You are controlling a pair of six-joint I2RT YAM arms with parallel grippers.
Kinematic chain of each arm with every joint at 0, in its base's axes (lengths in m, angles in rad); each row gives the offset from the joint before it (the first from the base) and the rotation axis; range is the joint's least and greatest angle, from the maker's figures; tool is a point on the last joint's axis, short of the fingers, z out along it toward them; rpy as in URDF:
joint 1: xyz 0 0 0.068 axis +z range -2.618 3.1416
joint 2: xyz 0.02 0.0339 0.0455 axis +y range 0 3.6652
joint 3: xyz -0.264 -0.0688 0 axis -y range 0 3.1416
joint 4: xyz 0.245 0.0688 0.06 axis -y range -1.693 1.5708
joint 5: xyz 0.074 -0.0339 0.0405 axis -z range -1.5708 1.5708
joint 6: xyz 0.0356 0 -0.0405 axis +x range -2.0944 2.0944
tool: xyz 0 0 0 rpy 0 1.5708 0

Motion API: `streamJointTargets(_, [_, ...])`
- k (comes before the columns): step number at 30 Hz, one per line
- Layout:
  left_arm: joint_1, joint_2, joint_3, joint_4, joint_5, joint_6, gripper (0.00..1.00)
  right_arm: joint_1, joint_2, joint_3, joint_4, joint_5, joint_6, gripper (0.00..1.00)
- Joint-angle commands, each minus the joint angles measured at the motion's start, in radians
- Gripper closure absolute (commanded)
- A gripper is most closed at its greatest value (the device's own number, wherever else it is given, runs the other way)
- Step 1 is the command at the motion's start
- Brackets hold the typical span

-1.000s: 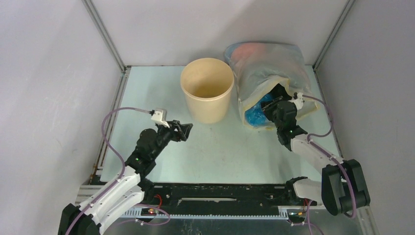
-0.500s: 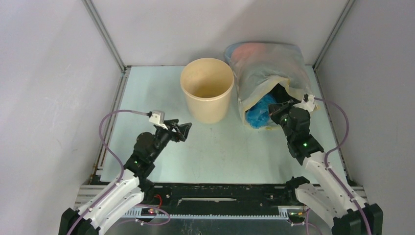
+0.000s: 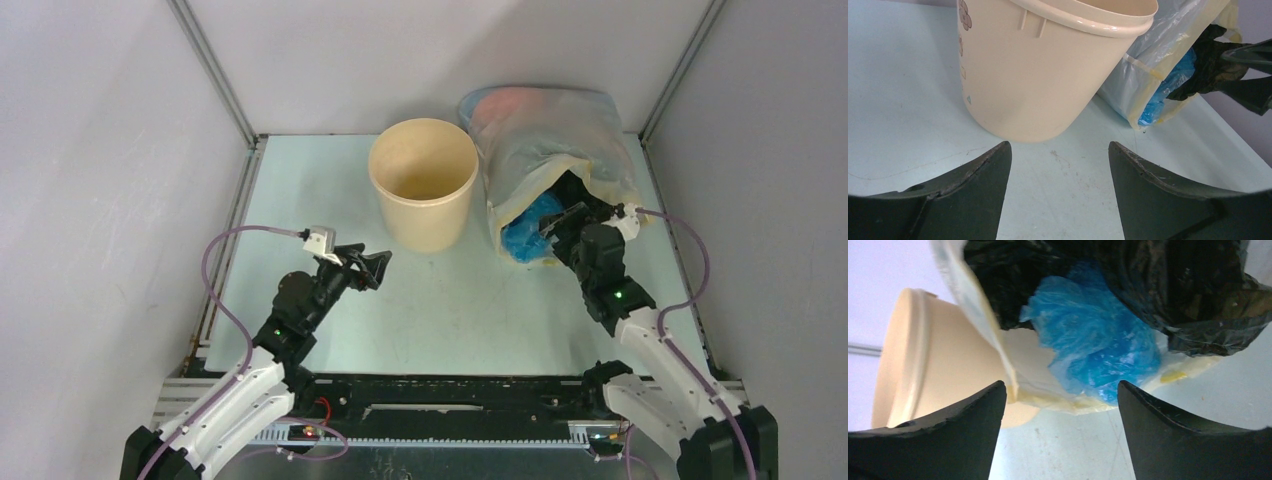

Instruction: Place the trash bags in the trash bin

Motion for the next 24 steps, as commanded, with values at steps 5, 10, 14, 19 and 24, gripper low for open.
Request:
streamJointTargets(5, [-0.006, 0.013, -0.019, 0.047, 0.005, 0.033, 0.21, 0.001, 0.237, 0.055, 0.217, -0.009, 0.108, 0.24])
streamJointTargets(10, [-0.007, 0.009, -0.02, 0.046, 0.006, 0.033, 0.21, 0.002, 0.348, 0.131, 0.257, -0.036, 0.064, 0.54])
streamJointTargets(14, [-0.008, -0.008, -0.022, 0.039, 0.006, 0.035, 0.21, 0.004, 0.305, 0.151, 0.183, -0.054, -0.01, 1.0])
streamJointTargets(19, [-0.008, -0.009, -0.024, 0.043, 0.006, 0.031, 0.21, 0.01, 0.147, 0.126, 0.028, -0.118, -0.072, 1.0])
streamJointTargets(24, [-0.009, -0.001, -0.021, 0.05, 0.02, 0.022, 0.21, 0.04, -0.01, 0.118, -0.028, -0.501, -0.242, 1.0])
